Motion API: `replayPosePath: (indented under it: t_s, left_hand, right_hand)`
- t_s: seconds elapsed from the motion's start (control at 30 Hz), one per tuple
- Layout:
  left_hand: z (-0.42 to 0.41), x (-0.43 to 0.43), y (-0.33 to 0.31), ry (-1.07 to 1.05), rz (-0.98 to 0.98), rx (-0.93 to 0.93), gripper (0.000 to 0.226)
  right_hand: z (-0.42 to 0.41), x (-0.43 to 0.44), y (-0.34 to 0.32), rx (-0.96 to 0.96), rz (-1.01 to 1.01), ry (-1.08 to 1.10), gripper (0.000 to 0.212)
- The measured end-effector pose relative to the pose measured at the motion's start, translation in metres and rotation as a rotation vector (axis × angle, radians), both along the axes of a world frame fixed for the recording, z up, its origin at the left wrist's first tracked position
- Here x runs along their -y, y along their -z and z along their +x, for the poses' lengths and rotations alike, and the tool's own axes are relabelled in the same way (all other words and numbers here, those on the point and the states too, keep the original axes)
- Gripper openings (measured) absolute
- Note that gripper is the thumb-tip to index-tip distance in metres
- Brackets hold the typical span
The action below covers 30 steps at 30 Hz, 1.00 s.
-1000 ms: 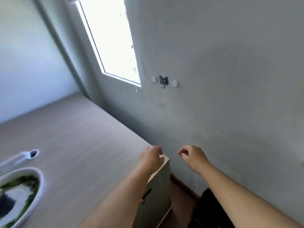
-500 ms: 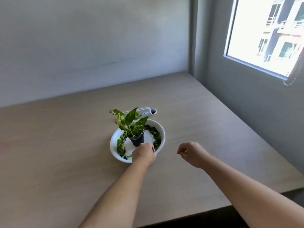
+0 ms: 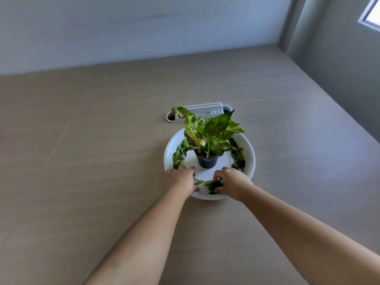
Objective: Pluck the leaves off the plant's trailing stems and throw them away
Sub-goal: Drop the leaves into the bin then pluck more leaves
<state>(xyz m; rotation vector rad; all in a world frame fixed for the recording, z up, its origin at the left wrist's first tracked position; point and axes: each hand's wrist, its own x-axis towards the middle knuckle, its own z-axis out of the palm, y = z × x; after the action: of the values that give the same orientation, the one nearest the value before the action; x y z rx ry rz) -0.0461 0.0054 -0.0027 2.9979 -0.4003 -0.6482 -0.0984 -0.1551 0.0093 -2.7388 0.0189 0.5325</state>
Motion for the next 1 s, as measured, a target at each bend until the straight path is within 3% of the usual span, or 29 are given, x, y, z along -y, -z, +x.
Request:
replayPosePath:
  t_s: [0.17, 0.43, 0.6, 0.7, 0.83, 1.0]
  left_hand:
    - [0.009, 0.0, 0.004, 0.024, -0.099, -0.02, 0.013]
    - [0.012, -0.003, 0.008, -0.043, -0.267, -0.036, 0.025]
    - [0.011, -0.007, 0.001, -0.114, -0.41, 0.007, 0.016]
    - [0.011, -0.008, -0.004, -0.043, -0.355, -0.009, 0.011]
    - [0.01, -0.007, -0.008, 0.137, -0.121, -0.047, 0.03]
    - [0.011, -0.002, -0.005, 0.159, -0.123, -0.022, 0.017]
  right_hand:
    - [0.011, -0.007, 0.014, -0.003, -0.013, -0.003, 0.018]
    - [0.015, -0.003, 0.011, 0.054, 0.128, 0.11, 0.021]
    - [0.015, 0.002, 0.001, 0.113, 0.215, 0.212, 0.017]
    - [0.012, 0.003, 0.0, 0.124, 0.232, 0.23, 0.016]
    - [0.009, 0.003, 0.003, 0.139, 0.251, 0.248, 0.016]
    - [0.006, 0.0, 0.011, 0.125, 0.254, 0.236, 0.02]
